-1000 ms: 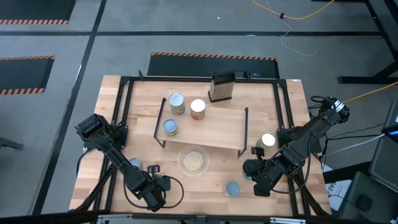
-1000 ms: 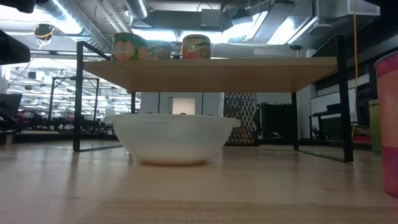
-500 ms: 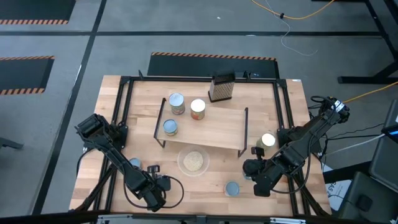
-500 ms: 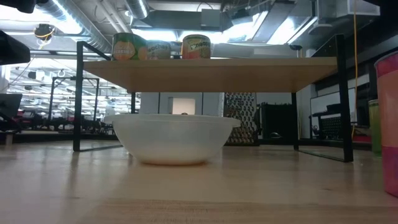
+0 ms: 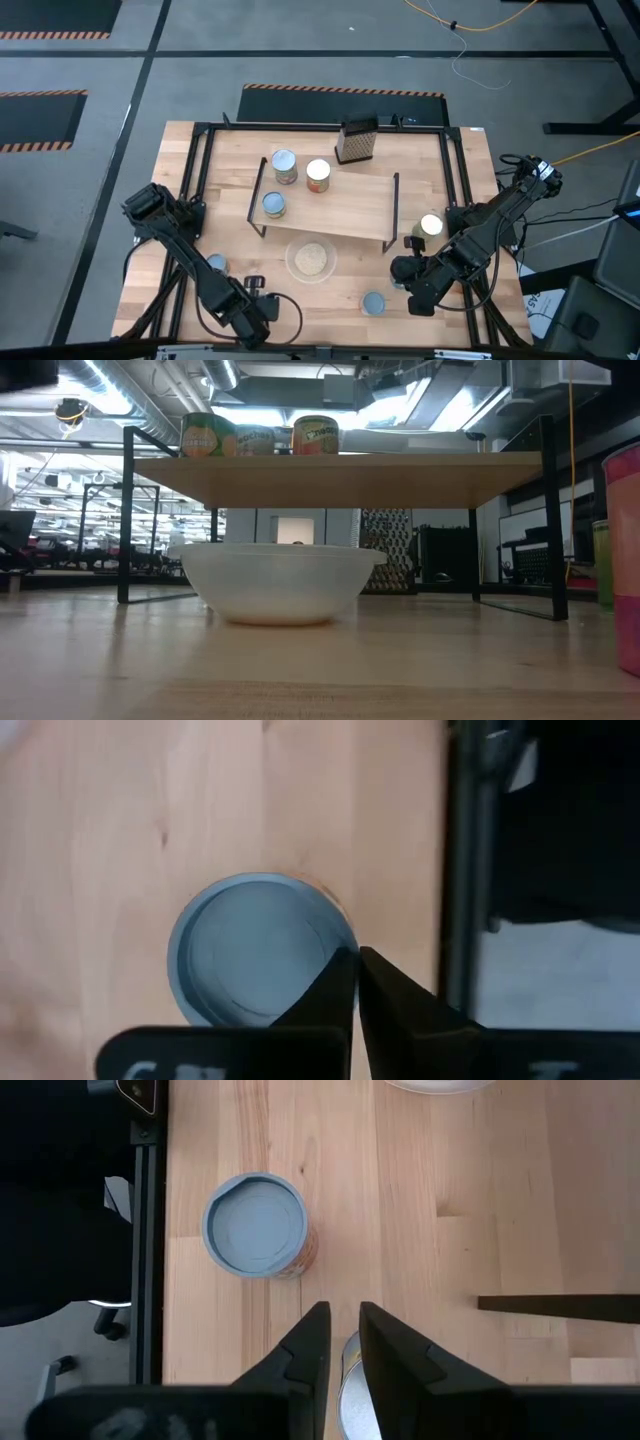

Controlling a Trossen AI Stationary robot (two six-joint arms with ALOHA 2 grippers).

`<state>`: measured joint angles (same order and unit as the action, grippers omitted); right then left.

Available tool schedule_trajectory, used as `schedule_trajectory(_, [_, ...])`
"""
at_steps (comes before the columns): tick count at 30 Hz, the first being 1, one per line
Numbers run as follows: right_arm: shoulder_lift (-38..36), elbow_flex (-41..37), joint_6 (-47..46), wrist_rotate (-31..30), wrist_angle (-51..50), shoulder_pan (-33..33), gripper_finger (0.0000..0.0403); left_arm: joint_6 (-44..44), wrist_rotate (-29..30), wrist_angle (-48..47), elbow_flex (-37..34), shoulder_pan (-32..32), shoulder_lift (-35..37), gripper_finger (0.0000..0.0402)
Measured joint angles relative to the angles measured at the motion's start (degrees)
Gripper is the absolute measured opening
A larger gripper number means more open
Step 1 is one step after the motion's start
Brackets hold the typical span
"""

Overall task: Pick and place cans onto a shelf
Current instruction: Put the small canned pineapples on the shelf

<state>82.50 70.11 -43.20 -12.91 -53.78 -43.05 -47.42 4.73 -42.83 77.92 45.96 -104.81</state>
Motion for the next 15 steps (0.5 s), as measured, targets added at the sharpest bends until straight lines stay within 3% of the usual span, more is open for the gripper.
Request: schedule_trajectory(15, [0.0, 0.0, 0.0, 0.0, 0.0, 0.0, 0.0062, 11.4, 0.1, -9.7, 17.4, -5.6, 0.0, 0.0])
